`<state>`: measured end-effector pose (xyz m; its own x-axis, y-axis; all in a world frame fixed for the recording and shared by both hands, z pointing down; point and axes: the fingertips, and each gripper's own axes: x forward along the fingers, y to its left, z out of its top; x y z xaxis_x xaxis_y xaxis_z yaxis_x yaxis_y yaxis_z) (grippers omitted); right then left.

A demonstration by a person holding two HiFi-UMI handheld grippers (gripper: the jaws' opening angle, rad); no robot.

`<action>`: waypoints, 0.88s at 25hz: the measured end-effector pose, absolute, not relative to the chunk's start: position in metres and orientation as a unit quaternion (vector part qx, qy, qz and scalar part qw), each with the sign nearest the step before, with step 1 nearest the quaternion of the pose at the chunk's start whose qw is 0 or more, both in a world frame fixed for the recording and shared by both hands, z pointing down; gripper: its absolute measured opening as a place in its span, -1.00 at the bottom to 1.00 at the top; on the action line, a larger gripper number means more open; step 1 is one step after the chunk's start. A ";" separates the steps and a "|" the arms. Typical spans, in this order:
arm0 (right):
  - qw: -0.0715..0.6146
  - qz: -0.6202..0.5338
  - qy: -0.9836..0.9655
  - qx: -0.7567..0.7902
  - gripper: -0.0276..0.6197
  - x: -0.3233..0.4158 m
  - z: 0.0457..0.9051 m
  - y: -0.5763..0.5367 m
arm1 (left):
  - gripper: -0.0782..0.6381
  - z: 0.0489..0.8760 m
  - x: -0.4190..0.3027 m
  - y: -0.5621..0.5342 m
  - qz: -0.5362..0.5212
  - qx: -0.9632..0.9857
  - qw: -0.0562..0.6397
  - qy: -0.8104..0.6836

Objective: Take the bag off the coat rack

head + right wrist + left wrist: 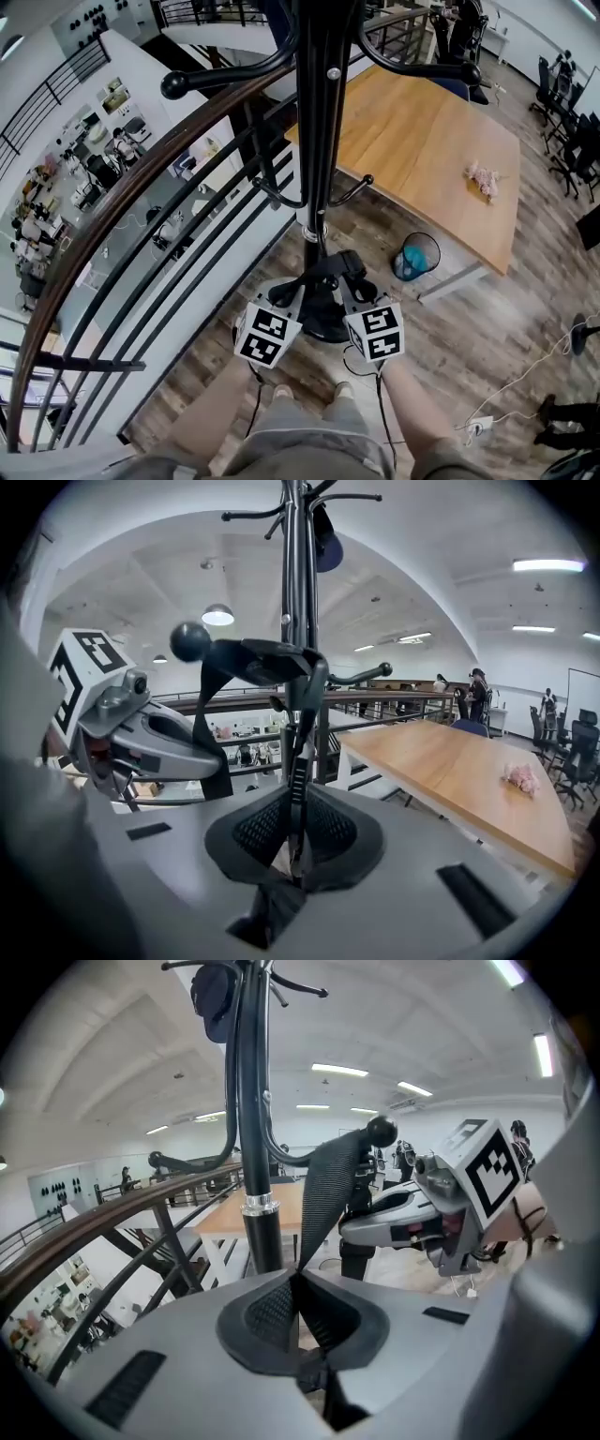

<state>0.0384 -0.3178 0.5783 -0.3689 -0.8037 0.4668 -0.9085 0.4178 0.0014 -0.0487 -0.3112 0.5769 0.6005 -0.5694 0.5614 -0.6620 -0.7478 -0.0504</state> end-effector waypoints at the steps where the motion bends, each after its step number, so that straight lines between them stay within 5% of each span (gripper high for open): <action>1: 0.202 0.127 -0.818 0.524 -0.75 0.041 0.571 -0.314 | -0.73 0.572 -0.051 -0.309 0.281 0.890 0.083 -0.349; 22: 0.157 0.000 -0.884 0.440 -0.75 0.003 0.357 -0.240 | -0.73 0.358 -0.109 -0.250 0.164 0.884 0.009 -0.437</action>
